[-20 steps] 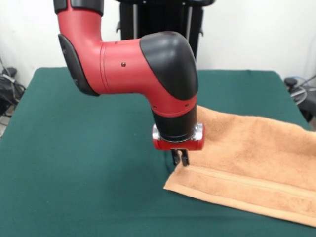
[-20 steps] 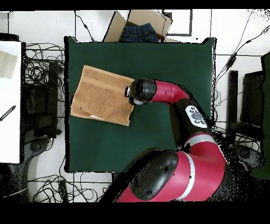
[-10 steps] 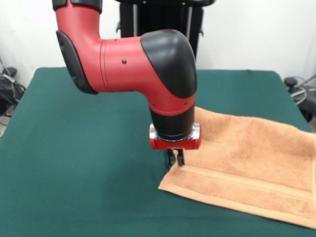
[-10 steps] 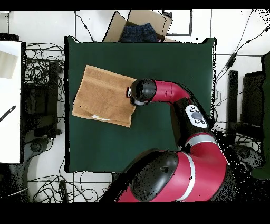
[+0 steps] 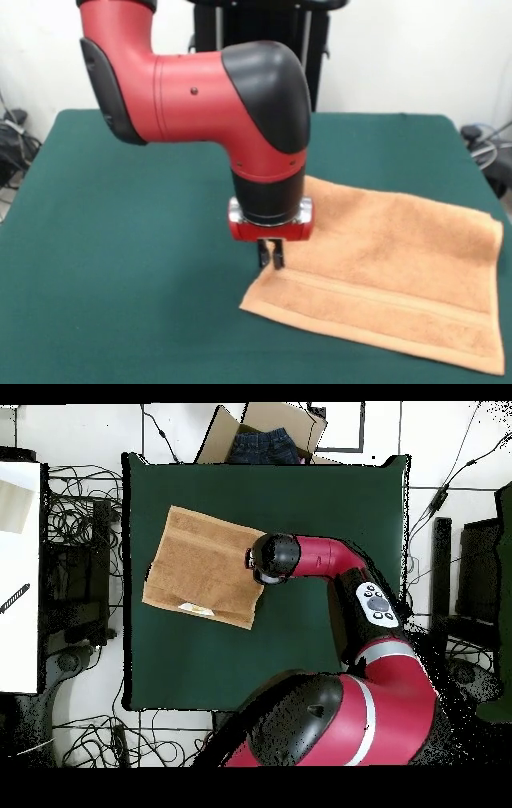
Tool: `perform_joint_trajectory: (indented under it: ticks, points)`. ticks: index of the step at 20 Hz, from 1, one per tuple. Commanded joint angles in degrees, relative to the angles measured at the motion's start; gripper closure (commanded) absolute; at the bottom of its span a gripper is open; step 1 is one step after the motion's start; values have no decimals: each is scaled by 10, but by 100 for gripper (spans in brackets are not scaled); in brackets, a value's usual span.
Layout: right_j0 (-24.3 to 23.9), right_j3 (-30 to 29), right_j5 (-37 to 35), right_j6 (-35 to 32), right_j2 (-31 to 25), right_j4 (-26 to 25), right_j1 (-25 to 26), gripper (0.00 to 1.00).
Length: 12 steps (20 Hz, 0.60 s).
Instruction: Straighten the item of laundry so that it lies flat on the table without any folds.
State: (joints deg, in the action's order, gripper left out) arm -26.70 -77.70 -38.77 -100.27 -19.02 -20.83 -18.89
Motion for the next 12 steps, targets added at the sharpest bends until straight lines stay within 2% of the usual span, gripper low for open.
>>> perform_joint_trajectory:
  ticks: [1, 12]
  points:
    - [-24, 42, -33, 83, 24, -59, -22, 100]
    - [-49, 82, -60, 126, -7, -83, -2, 100]
